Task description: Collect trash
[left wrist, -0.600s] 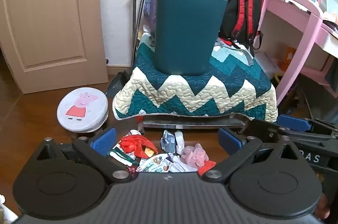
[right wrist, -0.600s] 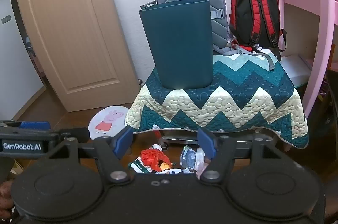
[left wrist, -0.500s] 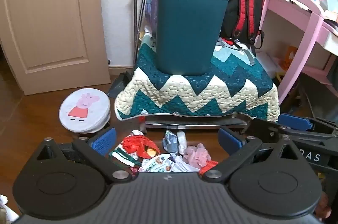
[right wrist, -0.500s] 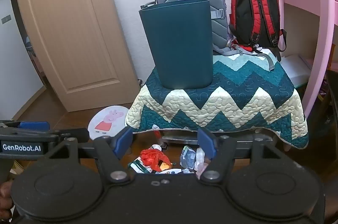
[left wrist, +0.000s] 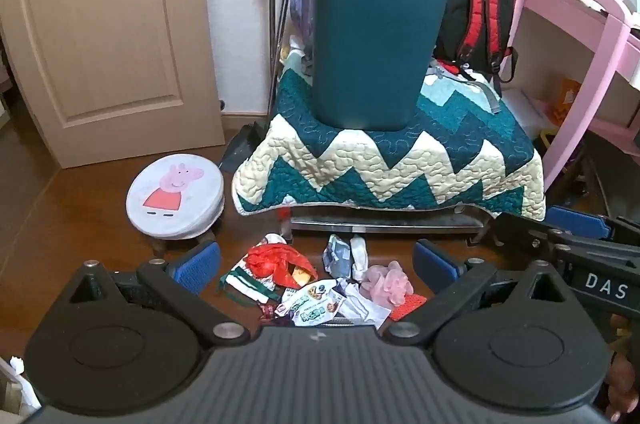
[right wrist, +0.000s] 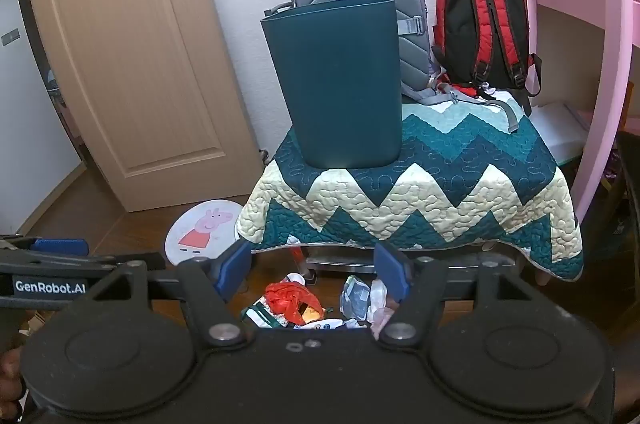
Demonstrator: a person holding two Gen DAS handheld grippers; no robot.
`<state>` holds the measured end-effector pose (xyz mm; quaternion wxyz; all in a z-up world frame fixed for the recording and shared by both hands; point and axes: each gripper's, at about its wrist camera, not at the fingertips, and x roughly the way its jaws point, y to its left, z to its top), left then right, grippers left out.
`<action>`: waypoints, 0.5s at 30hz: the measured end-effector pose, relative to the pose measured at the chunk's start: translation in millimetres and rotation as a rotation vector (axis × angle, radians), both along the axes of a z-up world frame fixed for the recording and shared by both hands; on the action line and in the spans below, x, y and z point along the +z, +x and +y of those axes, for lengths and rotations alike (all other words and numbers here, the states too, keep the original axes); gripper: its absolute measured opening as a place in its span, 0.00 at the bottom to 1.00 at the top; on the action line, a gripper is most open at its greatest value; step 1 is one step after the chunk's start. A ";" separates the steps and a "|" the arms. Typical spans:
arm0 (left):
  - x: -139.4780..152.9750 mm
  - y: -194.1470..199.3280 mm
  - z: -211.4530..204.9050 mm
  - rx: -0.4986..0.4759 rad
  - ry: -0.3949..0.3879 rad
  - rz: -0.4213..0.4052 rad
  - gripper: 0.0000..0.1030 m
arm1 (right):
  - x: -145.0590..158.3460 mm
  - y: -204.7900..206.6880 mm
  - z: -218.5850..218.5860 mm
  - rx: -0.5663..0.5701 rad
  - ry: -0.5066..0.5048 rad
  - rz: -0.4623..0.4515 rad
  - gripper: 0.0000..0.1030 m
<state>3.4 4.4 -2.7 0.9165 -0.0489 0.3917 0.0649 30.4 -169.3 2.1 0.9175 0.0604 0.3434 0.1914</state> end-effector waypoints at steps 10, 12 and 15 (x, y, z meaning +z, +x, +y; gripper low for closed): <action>-2.0 -0.6 -5.0 0.011 -0.002 0.002 1.00 | 1.6 -2.0 4.6 0.016 -0.009 -0.019 0.66; -3.0 -0.1 -5.1 0.013 -0.003 0.004 1.00 | 2.2 -2.8 4.6 0.017 -0.011 -0.024 0.66; -3.6 -0.5 -5.8 0.017 -0.004 0.004 1.00 | 5.0 -5.3 5.3 0.027 -0.017 -0.035 0.66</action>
